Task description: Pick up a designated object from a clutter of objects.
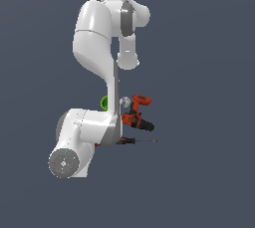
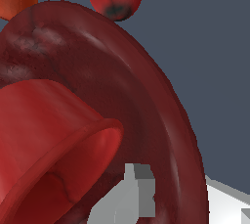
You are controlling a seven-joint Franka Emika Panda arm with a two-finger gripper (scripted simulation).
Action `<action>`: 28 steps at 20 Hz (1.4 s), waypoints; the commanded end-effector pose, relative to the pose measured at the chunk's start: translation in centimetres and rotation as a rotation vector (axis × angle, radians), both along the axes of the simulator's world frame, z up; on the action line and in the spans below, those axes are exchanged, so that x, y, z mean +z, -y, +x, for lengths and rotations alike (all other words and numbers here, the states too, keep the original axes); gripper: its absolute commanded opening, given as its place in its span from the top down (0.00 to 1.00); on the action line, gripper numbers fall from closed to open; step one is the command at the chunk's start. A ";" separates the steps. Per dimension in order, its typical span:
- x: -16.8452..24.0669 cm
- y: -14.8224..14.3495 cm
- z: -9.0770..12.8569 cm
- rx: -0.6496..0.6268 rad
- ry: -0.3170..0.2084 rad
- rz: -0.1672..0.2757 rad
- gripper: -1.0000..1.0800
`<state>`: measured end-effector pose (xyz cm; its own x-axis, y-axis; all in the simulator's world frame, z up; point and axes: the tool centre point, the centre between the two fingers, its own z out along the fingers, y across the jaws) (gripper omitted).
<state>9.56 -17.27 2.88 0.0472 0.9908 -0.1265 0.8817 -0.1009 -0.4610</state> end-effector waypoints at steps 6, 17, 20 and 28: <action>2.0 0.0 -0.2 0.000 0.001 0.000 1.00; 11.2 -0.2 -1.3 0.000 0.001 0.000 1.00; 14.3 -0.3 -1.7 0.000 0.001 0.000 1.00; 22.6 -0.5 -2.6 0.000 0.001 0.000 1.00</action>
